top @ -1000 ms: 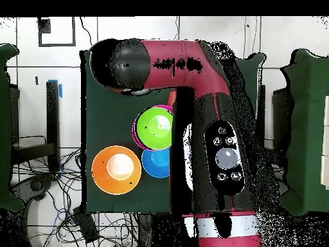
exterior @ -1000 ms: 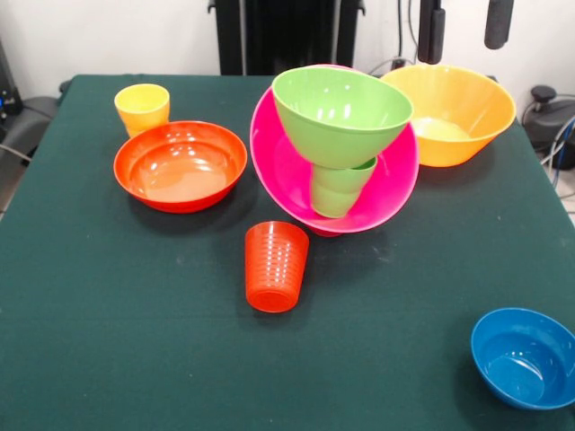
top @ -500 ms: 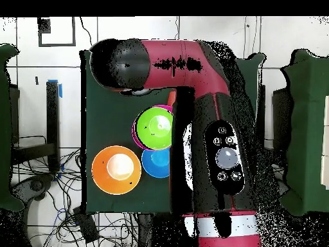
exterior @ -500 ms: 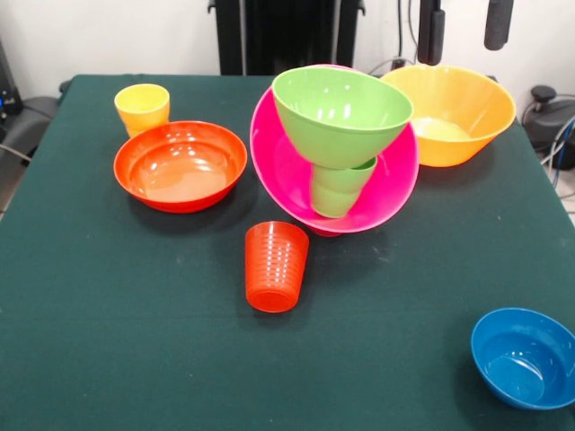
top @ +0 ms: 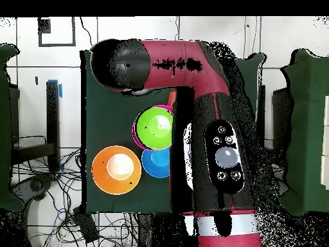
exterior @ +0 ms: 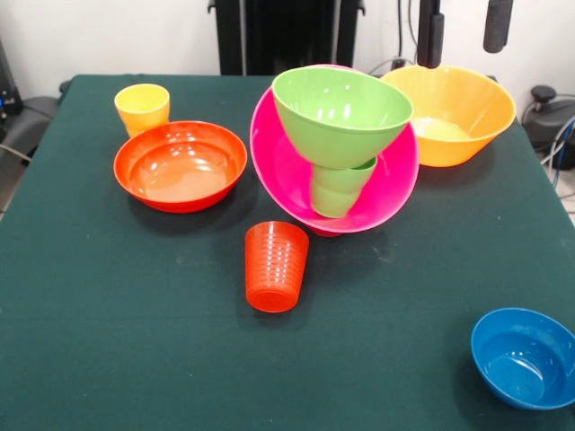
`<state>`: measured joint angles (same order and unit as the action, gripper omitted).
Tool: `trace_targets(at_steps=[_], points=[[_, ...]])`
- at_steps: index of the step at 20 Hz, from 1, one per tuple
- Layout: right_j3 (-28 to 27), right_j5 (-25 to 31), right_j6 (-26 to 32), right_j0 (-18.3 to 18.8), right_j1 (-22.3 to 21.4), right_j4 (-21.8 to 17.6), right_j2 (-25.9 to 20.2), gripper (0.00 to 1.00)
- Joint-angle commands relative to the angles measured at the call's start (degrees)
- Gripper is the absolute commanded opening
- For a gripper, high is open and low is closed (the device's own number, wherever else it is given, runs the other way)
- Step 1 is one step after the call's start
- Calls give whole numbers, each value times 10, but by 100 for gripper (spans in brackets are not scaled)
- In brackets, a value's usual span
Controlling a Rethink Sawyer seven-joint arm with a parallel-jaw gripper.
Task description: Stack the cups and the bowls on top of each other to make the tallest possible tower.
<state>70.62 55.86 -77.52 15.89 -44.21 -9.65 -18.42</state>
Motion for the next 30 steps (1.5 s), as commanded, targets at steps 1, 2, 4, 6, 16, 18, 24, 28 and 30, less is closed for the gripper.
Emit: trace_targets(at_steps=[1, 2, 4, 6, 16, 18, 24, 28, 30], points=[[15, 0, -31, -7, 47, -18, -8, 100], [15, -1, -31, -7, 47, -18, -9, 100], [15, -1, -29, -7, 47, -19, -9, 100], [16, -1, -29, -7, 46, -18, -9, 100], [23, -12, -22, -3, 46, -19, -10, 100], [28, -17, -21, -2, 45, -20, -10, 100], [24, -17, -21, -3, 46, -20, -11, 100], [22, -16, -18, -3, 46, -21, -12, 100], [24, -17, -19, -2, 46, -21, -11, 100]])
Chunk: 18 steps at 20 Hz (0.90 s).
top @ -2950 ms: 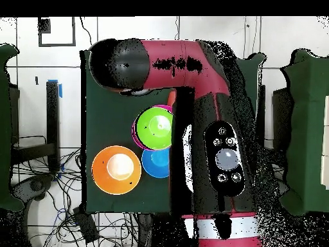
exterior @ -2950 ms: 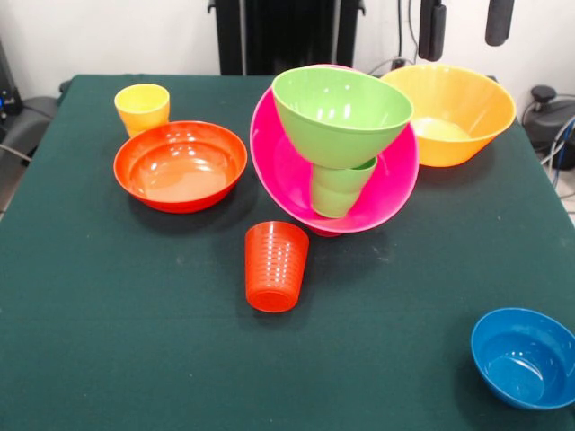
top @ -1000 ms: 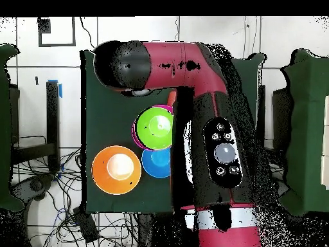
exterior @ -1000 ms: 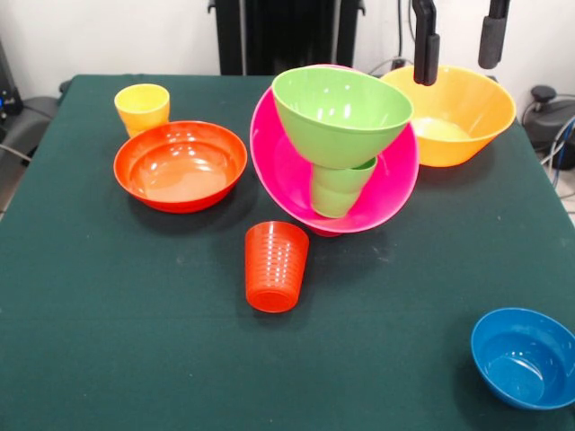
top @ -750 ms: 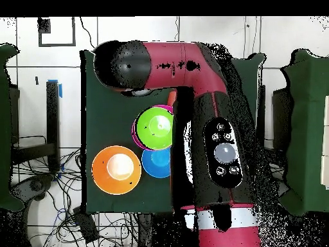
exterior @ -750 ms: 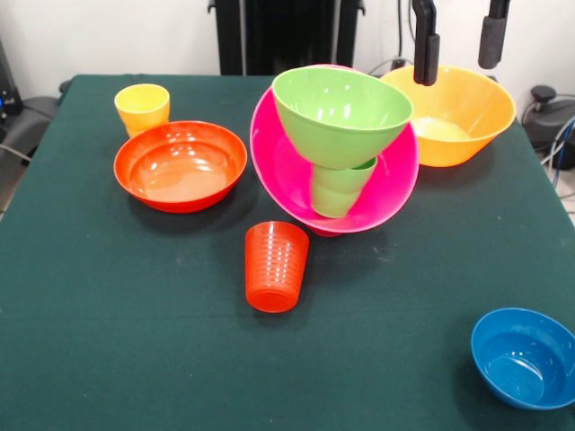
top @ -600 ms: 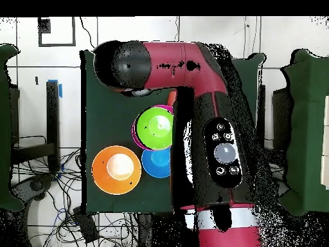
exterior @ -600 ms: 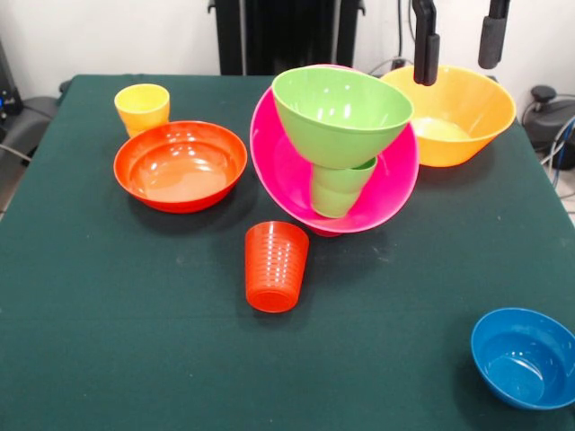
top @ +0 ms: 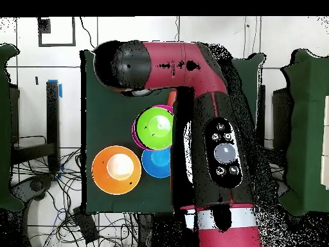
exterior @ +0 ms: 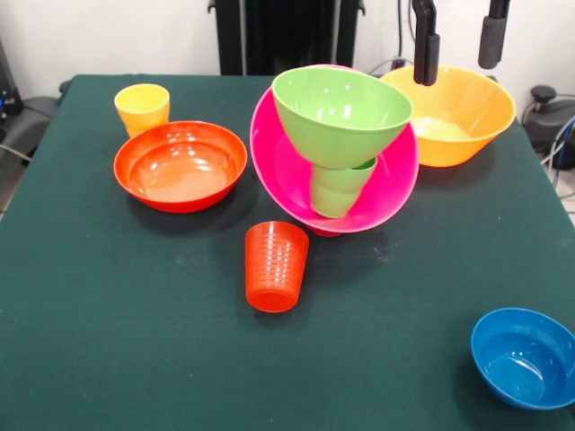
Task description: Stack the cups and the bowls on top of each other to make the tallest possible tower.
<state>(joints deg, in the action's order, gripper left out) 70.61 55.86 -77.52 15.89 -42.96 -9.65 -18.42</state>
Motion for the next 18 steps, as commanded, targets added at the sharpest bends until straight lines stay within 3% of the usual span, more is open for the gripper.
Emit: trace_targets(at_steps=[1, 18], points=[[23, -16, -19, -3, 34, -22, -11, 100], [26, -20, -13, 1, 35, -22, -13, 100]])
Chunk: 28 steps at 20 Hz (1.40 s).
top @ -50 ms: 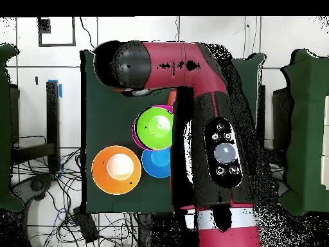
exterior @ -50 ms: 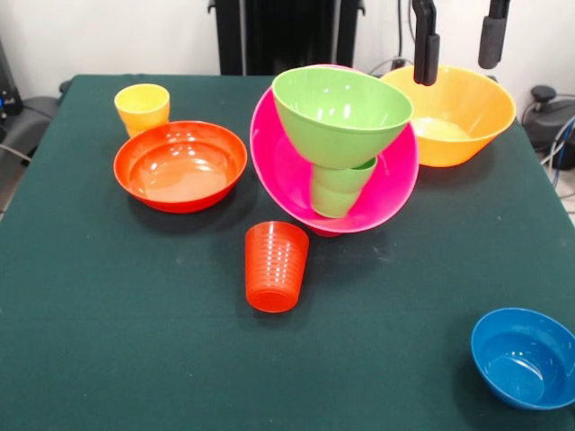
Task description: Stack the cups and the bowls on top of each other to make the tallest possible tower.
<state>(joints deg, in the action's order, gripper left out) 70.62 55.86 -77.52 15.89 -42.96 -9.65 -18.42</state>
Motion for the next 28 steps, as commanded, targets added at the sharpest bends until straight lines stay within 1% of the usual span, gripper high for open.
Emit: trace_targets(at_steps=[1, 10, 18, 28], points=[[27, -21, -13, 1, 35, -22, -13, 100], [32, -26, -8, 3, 34, -23, -15, 100], [19, -21, -11, 0, 42, -25, -13, 100], [20, -22, -13, -2, 40, -26, -12, 100]])
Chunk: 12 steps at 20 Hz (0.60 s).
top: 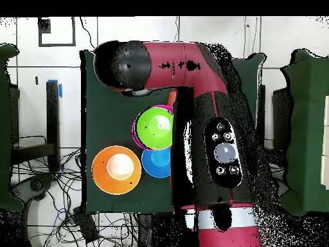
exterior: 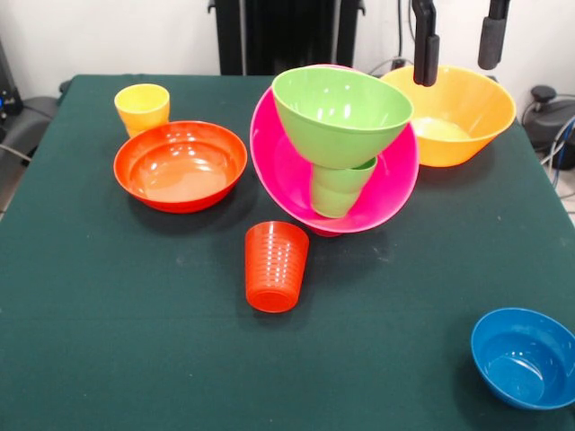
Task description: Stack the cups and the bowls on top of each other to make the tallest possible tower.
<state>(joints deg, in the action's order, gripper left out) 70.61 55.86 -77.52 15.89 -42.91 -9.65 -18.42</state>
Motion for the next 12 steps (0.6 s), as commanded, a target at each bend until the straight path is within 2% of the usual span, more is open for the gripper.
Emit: trace_targets(at_steps=[1, 9, 12], points=[[21, -22, -14, -2, 39, -26, -12, 100], [28, -21, -9, 4, 32, -21, -14, 100], [89, -51, 1, 26, -8, -7, -20, 100]])
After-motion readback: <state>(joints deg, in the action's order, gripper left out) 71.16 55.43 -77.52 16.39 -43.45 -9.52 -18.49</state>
